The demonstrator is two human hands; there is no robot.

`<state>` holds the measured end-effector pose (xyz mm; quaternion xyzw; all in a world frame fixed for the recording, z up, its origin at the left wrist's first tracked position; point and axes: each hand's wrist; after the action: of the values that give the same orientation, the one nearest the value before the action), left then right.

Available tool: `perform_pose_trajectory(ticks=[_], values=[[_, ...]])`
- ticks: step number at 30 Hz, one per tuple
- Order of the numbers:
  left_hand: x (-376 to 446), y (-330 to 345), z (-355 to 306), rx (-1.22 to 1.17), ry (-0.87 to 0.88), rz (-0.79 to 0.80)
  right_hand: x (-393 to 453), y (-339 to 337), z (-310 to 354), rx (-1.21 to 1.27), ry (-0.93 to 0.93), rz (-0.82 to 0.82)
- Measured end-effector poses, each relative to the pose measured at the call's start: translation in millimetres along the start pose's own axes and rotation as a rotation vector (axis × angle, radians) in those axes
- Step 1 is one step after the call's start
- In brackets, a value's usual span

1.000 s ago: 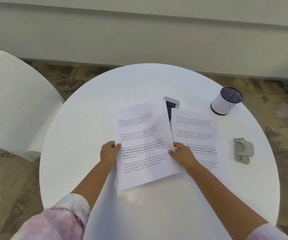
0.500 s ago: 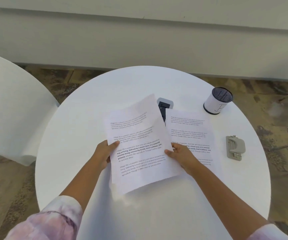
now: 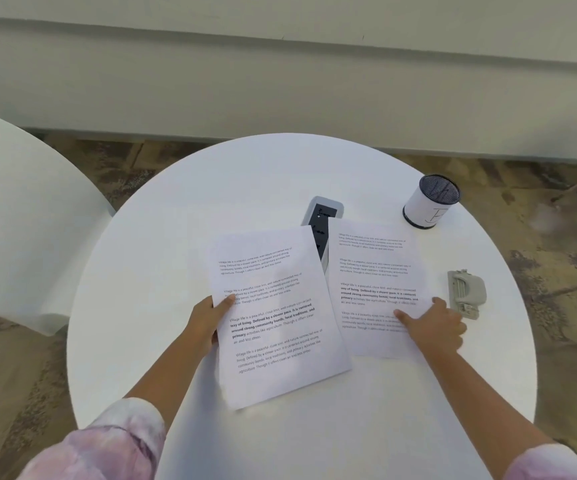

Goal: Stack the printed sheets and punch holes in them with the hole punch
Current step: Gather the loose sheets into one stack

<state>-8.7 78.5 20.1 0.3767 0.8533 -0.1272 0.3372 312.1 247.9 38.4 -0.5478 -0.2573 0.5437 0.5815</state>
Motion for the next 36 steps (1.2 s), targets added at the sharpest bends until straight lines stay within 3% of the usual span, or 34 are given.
perform_pose_trajectory(ticks=[13, 24, 27, 29, 32, 36], values=[[0, 4, 2, -0.034, 0.015, -0.061, 5, 9, -2, 0.092, -0.063, 0.069], [-5, 6, -1, -0.029, 0.045, -0.055, -21, -15, 28, 0.804, -0.377, 0.011], [-6, 6, -2, -0.021, 0.049, -0.052, -22, -23, 40, 0.982, -0.361, 0.092], [-7, 6, -2, -0.025, 0.05, -0.05, -23, -21, 46, 1.037, -0.342, 0.246], [-8, 7, -3, -0.035, 0.044, -0.059, -33, -5, 52, 0.969, -0.341, 0.449], [-12, 9, -1, -0.07, 0.017, -0.038, -59, 24, 52, 0.843, -0.368, 0.488]])
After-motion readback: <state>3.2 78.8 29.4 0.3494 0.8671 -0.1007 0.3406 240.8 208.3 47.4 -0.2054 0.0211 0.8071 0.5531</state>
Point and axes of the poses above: each hand's wrist, its own x-axis towards the middle knuckle, its own y-axis out of the palm, z = x × y, and after that the axes turned 1 degree about -z, right-handed
